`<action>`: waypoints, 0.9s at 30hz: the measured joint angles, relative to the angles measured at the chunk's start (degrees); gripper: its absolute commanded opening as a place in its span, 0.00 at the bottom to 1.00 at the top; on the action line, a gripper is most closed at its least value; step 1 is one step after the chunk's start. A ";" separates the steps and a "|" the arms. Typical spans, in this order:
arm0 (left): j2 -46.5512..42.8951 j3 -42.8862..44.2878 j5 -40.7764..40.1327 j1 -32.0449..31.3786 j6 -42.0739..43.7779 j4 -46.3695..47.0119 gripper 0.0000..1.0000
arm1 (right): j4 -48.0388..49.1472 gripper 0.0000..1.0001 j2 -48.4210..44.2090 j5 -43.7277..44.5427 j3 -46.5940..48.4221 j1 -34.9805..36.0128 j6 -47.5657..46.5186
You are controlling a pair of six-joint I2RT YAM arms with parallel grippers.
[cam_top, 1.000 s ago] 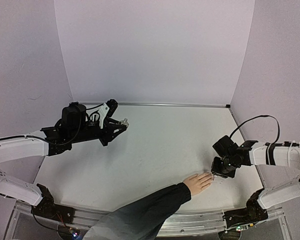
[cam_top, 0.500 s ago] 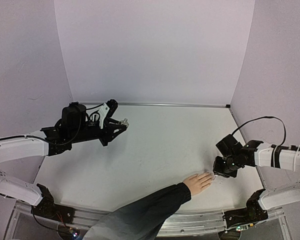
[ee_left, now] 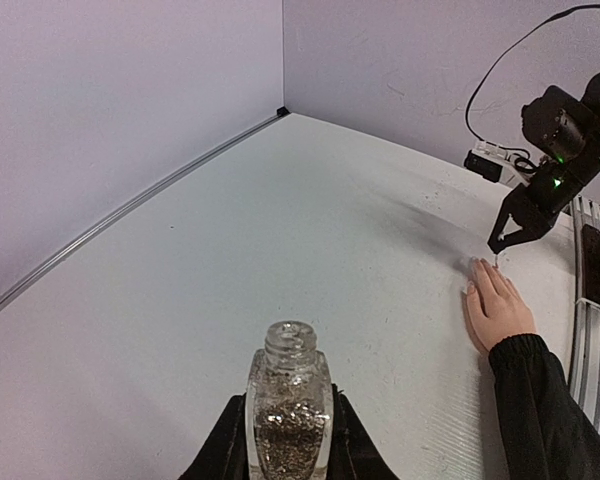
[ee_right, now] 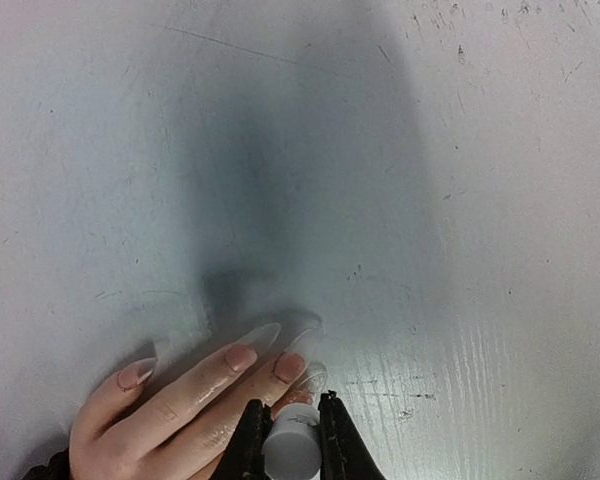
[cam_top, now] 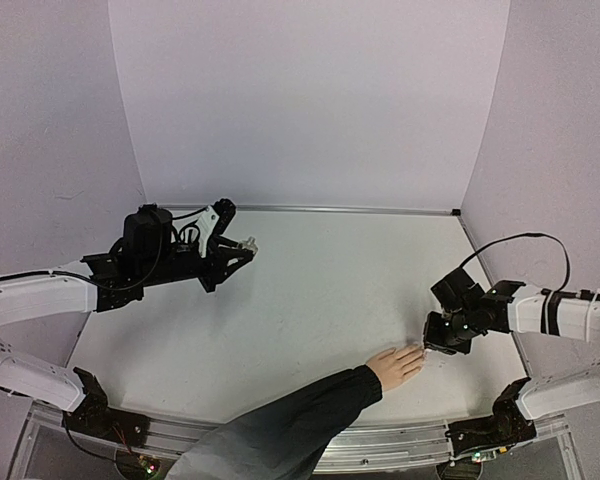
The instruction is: Paint the nails
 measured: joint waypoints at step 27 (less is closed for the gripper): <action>-0.02 0.00 -0.02 0.02 0.00 0.00 0.00 | 1.46 0.00 2.67 1.66 0.00 0.00 1.84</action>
